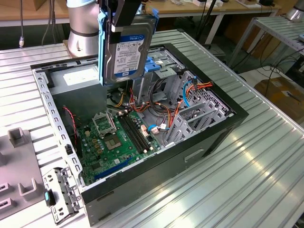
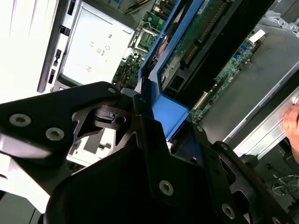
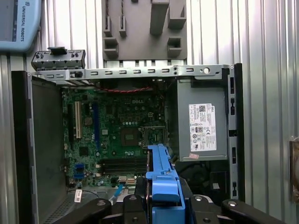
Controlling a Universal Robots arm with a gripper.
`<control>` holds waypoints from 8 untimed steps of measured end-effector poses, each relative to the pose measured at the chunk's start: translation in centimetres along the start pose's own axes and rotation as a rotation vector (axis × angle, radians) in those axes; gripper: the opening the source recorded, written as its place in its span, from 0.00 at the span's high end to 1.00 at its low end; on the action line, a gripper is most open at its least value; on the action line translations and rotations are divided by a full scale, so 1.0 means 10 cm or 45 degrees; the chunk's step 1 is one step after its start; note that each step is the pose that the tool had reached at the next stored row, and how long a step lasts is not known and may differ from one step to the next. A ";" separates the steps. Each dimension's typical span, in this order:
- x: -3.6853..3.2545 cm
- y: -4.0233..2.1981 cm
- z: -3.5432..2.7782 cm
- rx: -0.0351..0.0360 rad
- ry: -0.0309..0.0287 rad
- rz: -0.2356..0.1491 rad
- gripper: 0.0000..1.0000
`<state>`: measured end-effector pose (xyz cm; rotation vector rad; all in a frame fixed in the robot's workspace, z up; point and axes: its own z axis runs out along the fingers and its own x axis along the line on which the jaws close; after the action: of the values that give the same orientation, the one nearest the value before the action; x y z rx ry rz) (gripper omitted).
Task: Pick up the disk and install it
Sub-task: 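Insert the disk into the insertion slot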
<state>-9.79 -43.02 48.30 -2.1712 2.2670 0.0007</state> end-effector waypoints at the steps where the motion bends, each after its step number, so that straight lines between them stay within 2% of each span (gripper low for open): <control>1: 0.007 0.000 0.000 0.0000 0.0000 0.000 0.63; 8: 0.107 -0.005 -0.001 -0.0001 0.0001 0.000 0.63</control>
<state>-9.79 -44.09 48.30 -2.1713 2.2671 0.0007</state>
